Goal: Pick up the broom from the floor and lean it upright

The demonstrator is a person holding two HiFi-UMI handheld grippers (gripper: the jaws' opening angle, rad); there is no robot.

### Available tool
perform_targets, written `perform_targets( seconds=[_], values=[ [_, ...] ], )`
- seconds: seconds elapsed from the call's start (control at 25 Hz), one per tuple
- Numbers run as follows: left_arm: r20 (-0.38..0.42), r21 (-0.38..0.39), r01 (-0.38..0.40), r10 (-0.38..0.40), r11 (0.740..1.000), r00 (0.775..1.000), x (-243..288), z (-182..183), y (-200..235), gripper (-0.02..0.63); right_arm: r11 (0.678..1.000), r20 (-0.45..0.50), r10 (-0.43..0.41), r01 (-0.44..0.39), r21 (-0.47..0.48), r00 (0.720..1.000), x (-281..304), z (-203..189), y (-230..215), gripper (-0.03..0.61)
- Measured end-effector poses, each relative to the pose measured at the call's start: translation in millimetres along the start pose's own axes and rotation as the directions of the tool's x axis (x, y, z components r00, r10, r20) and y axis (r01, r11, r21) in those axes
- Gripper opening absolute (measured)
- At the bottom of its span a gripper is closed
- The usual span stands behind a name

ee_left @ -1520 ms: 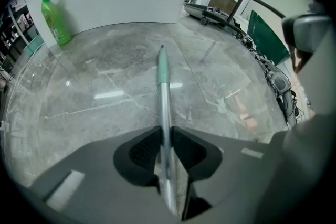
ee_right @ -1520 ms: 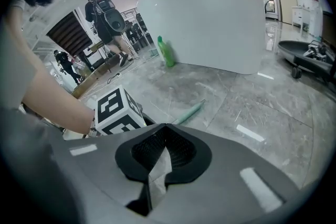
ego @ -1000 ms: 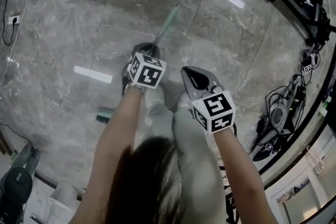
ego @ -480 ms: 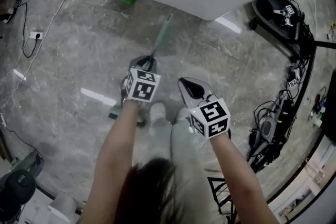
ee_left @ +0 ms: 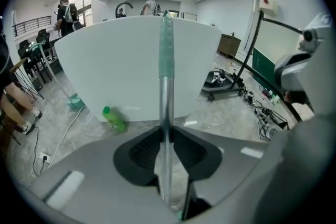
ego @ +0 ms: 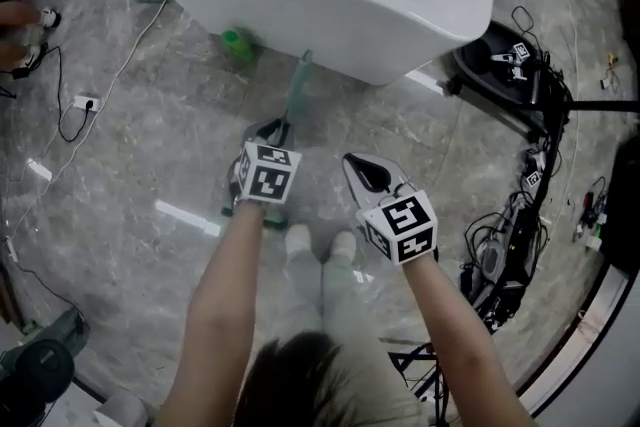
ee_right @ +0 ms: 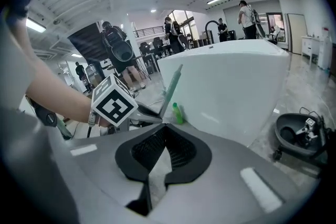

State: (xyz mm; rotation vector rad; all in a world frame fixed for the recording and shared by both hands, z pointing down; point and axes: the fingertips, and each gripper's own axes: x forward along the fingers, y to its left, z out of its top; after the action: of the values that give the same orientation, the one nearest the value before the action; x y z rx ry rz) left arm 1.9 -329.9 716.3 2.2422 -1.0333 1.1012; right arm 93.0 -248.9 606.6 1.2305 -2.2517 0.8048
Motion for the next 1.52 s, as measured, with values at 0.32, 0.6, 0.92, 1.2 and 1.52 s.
perform_targets(
  seconds=[0.32, 0.6, 0.92, 1.2, 1.52],
  values=[
    [0.084, 0.012, -0.01, 0.009, 1.0, 0.996, -1, 92, 19, 0.075, 0.997, 0.04, -0.011, 0.014, -0.072, 0.999, -8, 47, -16, 0.002],
    [0.099, 0.016, 0.0, -0.002, 1.0, 0.995, 11, 138, 31, 0.075, 0.997, 0.034, -0.026, 0.029, -0.076, 0.999, -5, 46, -27, 0.002],
    [0.122, 0.059, -0.014, 0.007, 0.998, 0.993, 36, 174, 35, 0.078, 0.999, 0.048, -0.039, 0.041, -0.034, 0.998, -9, 27, -27, 0.002],
    [0.148, 0.118, -0.043, 0.025, 0.992, 0.989, 46, 189, 36, 0.081, 0.997, 0.015, -0.066, 0.066, -0.029, 0.998, -12, 5, -31, 0.002],
    [0.19, 0.155, -0.14, 0.11, 0.978, 0.976, 44, 193, 44, 0.211, 0.997, 0.022, -0.075, 0.075, -0.007, 0.997, -14, 3, -29, 0.002]
  ],
)
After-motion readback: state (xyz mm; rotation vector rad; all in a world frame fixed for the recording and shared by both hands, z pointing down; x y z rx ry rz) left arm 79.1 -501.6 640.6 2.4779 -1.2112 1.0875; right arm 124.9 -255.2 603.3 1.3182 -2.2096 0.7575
